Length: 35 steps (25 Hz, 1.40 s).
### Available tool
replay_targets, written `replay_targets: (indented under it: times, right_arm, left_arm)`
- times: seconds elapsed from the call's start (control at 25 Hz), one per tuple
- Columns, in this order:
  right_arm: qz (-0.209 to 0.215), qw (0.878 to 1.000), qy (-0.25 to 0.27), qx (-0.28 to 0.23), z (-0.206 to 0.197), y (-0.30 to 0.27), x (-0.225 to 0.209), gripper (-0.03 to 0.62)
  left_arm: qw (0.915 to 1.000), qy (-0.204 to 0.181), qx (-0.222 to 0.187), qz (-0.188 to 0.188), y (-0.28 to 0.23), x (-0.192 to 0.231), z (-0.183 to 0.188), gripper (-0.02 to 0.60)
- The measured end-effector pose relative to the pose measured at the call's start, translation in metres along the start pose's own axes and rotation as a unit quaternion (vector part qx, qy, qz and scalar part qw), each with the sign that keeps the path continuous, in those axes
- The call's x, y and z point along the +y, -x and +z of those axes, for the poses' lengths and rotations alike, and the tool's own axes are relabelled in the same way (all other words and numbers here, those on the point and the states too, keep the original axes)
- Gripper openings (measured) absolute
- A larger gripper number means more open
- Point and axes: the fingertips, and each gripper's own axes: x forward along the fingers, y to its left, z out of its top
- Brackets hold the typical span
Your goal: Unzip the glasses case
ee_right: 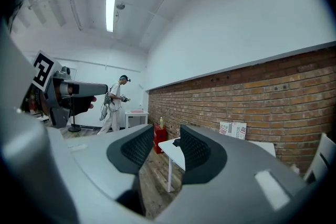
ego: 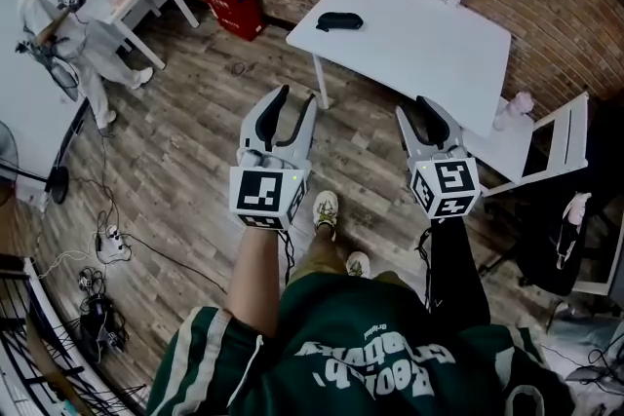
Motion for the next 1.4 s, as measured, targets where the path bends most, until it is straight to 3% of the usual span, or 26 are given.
replay_targets:
  times: [0.56, 0.88, 1.4]
  right_arm:
    - [-0.027, 0.999, 0.006, 0.035, 0.0, -0.158, -0.031, 0.178]
    - [-0.044, 0.998, 0.004, 0.049, -0.002, -0.227, -0.036, 0.181]
    - [-0.03, 0.996, -0.011, 0.082, -0.031, -0.294, -0.055, 0.189]
  left_arm:
    - [0.9977, 0.012, 0.01, -0.066, -0.141, 0.093, -0.037, 0.155]
    - [0.9957, 0.017, 0.015, -0.09, -0.194, 0.148, -0.052, 0.153]
    - [0.9935, 0.017, 0.037, -0.106, -0.259, 0.182, -0.08, 0.14]
